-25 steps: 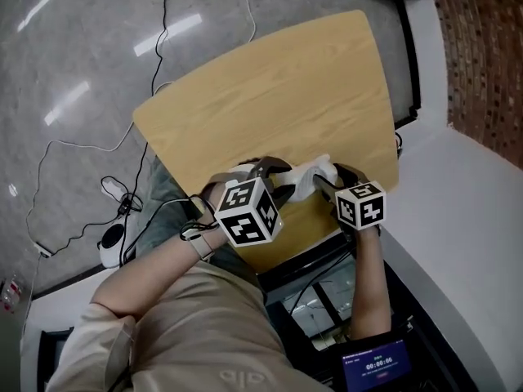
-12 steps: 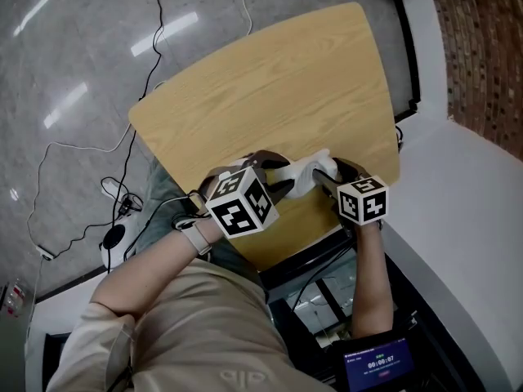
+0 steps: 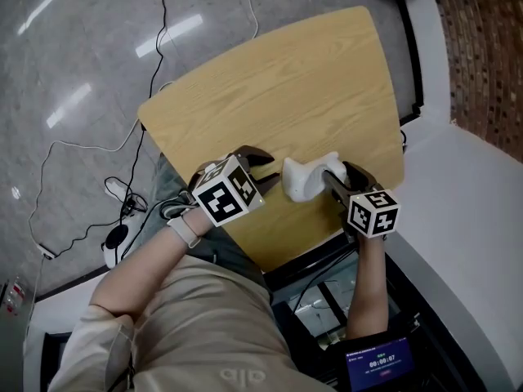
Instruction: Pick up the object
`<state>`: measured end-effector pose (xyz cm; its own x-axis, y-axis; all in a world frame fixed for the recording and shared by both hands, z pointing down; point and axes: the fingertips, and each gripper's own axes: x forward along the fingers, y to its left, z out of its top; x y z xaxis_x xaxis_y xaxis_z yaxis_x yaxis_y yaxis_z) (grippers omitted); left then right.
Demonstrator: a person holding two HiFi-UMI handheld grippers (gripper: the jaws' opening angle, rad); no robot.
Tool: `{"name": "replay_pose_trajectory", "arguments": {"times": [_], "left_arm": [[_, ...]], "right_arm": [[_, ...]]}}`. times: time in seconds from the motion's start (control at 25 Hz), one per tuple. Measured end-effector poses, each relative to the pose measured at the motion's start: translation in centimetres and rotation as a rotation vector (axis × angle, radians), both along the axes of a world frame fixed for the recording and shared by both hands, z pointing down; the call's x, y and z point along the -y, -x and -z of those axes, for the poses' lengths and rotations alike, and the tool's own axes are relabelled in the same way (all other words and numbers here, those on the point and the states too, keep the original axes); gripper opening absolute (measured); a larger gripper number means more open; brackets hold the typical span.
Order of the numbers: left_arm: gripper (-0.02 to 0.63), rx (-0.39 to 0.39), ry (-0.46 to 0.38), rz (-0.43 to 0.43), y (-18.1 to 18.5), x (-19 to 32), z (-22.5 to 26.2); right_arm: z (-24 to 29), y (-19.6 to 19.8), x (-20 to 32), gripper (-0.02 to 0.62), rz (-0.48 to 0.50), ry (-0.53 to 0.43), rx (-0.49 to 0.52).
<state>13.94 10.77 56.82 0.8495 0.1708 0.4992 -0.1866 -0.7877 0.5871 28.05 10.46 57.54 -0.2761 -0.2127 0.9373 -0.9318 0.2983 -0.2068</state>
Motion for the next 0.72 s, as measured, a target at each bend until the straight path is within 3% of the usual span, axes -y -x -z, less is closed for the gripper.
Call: {"name": "replay_pose_trajectory", "arguments": {"times": [0.24, 0.48, 0.6, 0.72], "left_arm": [[0.116, -0.157, 0.096, -0.008, -1.2, -1.0, 1.5], [0.112, -0.323, 0.129, -0.021, -0.8, -0.2, 6.2], [0.098, -0.408, 0.129, -0.103, 0.5, 0.8, 10.1], [0.103, -0.504, 0.191, -0.185, 2.5, 1.7, 14.2]], "right_arm": [[3.1, 0.5, 1.1, 0.238, -0.096, -0.077, 0.096], [7.5, 0.9, 2.3, 0.238, -0.138, -0.176, 0.170], [10.6, 2.3, 3.3, 0.238, -0.191, -0.251, 0.265], [13.7, 4.1, 4.1, 0.236, -0.245, -0.332, 0.374]]}}
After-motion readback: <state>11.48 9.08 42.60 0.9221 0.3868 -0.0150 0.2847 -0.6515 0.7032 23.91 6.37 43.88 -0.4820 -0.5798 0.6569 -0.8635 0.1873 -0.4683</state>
